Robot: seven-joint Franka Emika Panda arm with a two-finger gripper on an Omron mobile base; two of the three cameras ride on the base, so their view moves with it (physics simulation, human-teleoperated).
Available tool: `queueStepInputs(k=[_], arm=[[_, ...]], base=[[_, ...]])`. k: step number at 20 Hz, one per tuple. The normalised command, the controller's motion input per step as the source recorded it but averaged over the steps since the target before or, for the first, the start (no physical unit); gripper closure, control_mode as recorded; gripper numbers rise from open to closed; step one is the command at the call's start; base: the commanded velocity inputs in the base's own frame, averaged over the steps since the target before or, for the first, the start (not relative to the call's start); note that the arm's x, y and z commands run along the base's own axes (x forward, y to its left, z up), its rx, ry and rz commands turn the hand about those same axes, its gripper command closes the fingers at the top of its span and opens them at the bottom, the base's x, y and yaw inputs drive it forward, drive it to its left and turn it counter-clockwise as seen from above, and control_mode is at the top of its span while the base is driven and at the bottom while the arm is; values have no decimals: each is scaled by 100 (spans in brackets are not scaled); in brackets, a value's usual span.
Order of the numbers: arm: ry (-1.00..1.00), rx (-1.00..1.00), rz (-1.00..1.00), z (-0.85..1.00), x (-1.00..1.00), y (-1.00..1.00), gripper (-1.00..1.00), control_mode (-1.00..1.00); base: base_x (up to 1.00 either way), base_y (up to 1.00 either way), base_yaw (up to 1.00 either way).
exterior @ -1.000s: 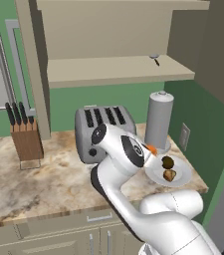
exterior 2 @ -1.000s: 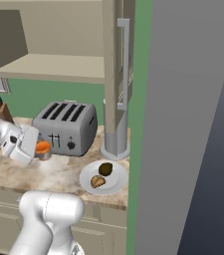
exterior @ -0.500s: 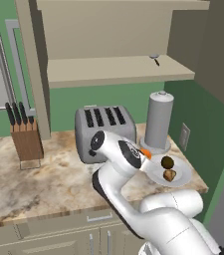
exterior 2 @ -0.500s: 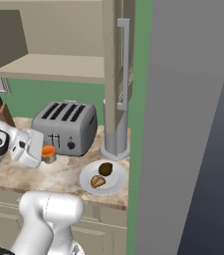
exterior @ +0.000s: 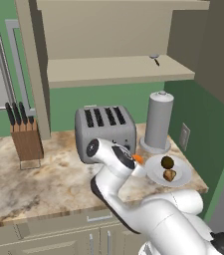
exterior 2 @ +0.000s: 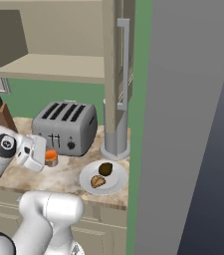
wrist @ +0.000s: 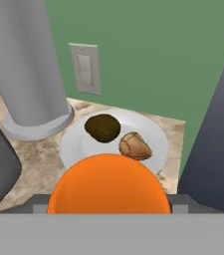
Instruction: Pick the avocado and bread from the counter and place them on the plate. Then pick the jam from the cabinet and place it next to the plate. Lastly close the cabinet door.
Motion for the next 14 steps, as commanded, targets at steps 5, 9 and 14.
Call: queueStepInputs(k=[5,9,14], arm=[[0,6,0,-31,3,0,100,-100],[0,5,0,-23,7,0,100,-100],[0,5,0,-20,9,0,100,-100]], base=[[0,0,0],[0,0,0],[0,0,0]])
